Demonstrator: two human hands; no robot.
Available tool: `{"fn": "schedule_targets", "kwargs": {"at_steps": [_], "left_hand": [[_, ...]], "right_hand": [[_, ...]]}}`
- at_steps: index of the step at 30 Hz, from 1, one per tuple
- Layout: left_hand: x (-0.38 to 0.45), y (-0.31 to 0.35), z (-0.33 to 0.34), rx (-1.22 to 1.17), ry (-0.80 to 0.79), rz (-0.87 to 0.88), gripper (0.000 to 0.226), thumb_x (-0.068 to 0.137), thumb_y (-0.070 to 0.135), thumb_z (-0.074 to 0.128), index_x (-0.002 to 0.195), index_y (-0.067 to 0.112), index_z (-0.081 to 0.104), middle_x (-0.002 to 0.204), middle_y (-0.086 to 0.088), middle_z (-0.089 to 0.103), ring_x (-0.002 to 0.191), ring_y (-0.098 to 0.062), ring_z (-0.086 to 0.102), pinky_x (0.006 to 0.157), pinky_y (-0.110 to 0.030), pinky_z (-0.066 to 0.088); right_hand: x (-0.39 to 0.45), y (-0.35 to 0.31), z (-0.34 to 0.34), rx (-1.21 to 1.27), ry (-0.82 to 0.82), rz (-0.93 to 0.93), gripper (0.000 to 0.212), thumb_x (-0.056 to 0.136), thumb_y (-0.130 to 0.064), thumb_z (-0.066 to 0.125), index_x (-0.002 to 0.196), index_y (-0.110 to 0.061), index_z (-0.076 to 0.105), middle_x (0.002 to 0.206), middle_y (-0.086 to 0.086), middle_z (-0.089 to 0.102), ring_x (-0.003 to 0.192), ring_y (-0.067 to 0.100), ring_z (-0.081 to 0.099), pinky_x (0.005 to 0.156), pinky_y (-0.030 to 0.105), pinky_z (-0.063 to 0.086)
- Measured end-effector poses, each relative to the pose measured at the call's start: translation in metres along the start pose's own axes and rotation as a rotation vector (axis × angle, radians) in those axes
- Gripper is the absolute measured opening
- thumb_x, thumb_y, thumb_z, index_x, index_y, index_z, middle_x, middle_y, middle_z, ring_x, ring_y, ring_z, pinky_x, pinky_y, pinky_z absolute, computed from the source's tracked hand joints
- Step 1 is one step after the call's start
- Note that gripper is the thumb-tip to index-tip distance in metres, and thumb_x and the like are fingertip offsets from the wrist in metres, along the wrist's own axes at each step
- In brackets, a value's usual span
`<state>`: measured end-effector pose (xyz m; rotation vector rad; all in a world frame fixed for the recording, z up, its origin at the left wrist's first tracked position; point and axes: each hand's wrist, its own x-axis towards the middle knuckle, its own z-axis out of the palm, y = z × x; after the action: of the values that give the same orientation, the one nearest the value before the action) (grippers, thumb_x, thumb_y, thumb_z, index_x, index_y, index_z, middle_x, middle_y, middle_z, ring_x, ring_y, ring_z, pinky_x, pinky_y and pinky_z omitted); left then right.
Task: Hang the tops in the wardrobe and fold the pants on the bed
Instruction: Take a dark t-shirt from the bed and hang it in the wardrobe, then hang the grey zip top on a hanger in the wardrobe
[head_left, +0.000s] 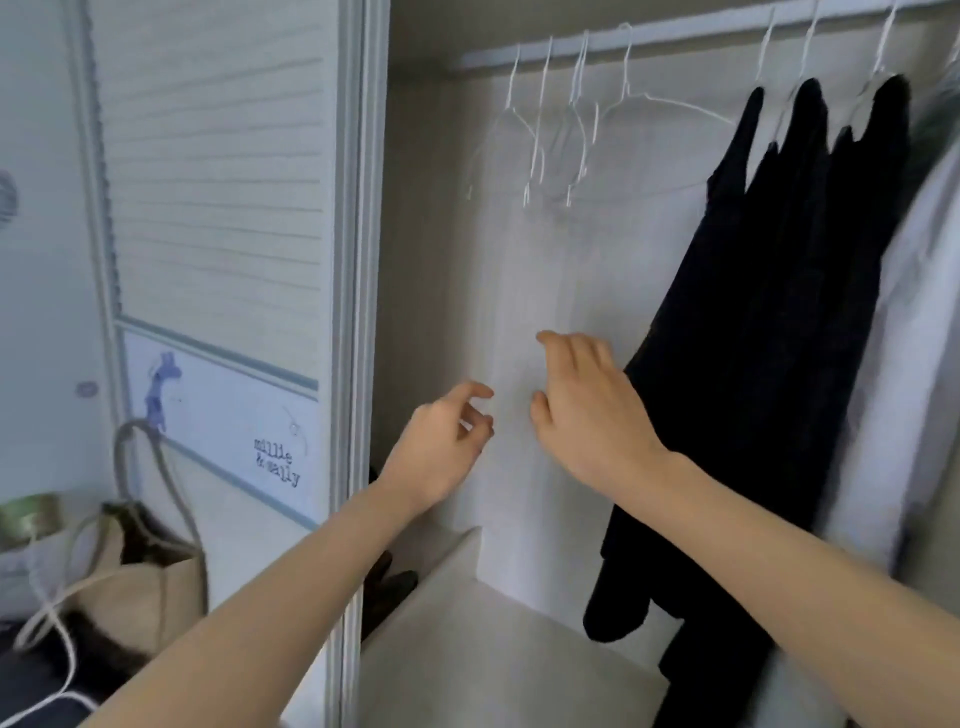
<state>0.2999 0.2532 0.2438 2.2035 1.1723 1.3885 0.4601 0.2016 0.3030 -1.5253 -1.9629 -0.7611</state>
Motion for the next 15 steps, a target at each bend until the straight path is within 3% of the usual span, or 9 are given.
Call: {"fn": "schedule_targets", "kwargs": {"at_steps": [6,9,12,15], "left_hand": [[-0.108,0.001,-0.043,0.162,0.181,-0.28,0.021,0.097,0.024,0.05,0.118,0.026,0.055,0.09,0.003,0.07,0.081,-0.016,0.067,0.083,-0.04,0.054],[-0.172,0.014,-0.057,0.212,0.28,-0.421,0.017,0.097,0.022,0.051,0.111,0.029,0.057,0.082,0.007,0.068,0.075,-0.017,0.067,0.075,-0.042,0.056],[-0.257,0.037,-0.062,0.289,0.415,-0.604,0.018,0.096,0.019,0.051,0.109,0.029,0.059,0.081,0.004,0.069,0.072,-0.017,0.067,0.061,-0.034,0.056],[-0.363,0.068,-0.055,0.343,0.538,-0.812,0.018,0.096,0.018,0.051,0.107,0.03,0.06,0.078,0.004,0.07,0.07,-0.011,0.067,0.058,-0.023,0.052]], "right_hand": [[-0.058,-0.059,0.021,0.382,-0.112,-0.168,0.052,0.095,-0.022,0.047,0.143,-0.008,0.031,0.135,0.008,0.048,0.124,0.027,0.04,0.099,0.035,0.04],[-0.096,-0.086,0.024,0.575,-0.153,-0.234,0.047,0.094,-0.02,0.047,0.139,-0.009,0.036,0.129,0.009,0.052,0.12,0.028,0.043,0.096,0.038,0.043],[-0.151,-0.119,0.025,0.741,-0.233,-0.35,0.047,0.095,-0.022,0.046,0.14,-0.009,0.036,0.128,0.007,0.053,0.121,0.027,0.044,0.093,0.037,0.044],[-0.224,-0.158,0.019,0.898,-0.359,-0.486,0.045,0.097,-0.023,0.045,0.139,-0.011,0.037,0.127,0.005,0.053,0.12,0.024,0.045,0.092,0.036,0.046]]}}
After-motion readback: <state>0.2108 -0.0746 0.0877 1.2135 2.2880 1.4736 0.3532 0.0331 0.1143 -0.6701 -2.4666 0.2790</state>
